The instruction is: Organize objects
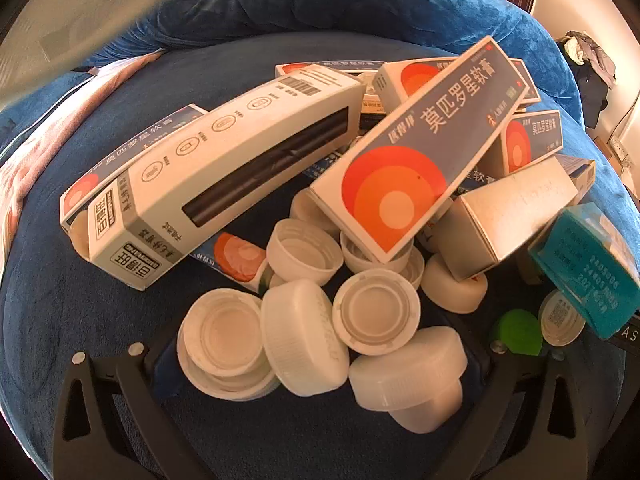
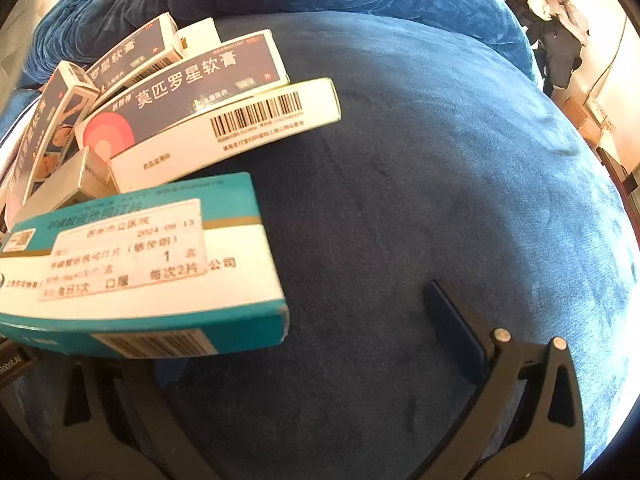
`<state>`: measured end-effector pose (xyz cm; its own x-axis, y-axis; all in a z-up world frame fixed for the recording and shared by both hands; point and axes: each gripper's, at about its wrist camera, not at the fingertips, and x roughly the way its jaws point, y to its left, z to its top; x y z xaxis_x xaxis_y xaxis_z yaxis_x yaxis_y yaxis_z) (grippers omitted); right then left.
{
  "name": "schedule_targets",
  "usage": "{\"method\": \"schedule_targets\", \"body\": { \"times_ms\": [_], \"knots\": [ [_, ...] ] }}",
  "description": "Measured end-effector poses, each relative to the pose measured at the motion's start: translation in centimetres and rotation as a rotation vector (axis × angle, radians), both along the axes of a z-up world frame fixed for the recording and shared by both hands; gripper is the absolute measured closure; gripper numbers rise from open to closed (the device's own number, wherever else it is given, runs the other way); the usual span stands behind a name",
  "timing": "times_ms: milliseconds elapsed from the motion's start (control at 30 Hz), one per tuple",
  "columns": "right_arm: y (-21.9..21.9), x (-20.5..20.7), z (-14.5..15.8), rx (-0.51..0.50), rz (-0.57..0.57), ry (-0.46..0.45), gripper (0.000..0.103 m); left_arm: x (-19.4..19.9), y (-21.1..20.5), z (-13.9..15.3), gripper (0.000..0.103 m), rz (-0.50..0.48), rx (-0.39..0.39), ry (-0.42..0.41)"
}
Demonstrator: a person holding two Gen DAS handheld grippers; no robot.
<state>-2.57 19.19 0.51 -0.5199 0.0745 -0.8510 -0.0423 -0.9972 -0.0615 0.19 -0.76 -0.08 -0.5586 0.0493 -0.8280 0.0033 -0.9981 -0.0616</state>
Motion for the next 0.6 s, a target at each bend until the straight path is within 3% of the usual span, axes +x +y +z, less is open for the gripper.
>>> {"method": "schedule_targets", "body": {
  "times_ms": [600],
  "knots": [
    [-0.01, -0.02, -0.04, 0.001, 0.0, -0.001, 0.0, -0.49, -0.67, 0.12, 0.0, 0.012, 0.002, -0.001]
  ]
}}
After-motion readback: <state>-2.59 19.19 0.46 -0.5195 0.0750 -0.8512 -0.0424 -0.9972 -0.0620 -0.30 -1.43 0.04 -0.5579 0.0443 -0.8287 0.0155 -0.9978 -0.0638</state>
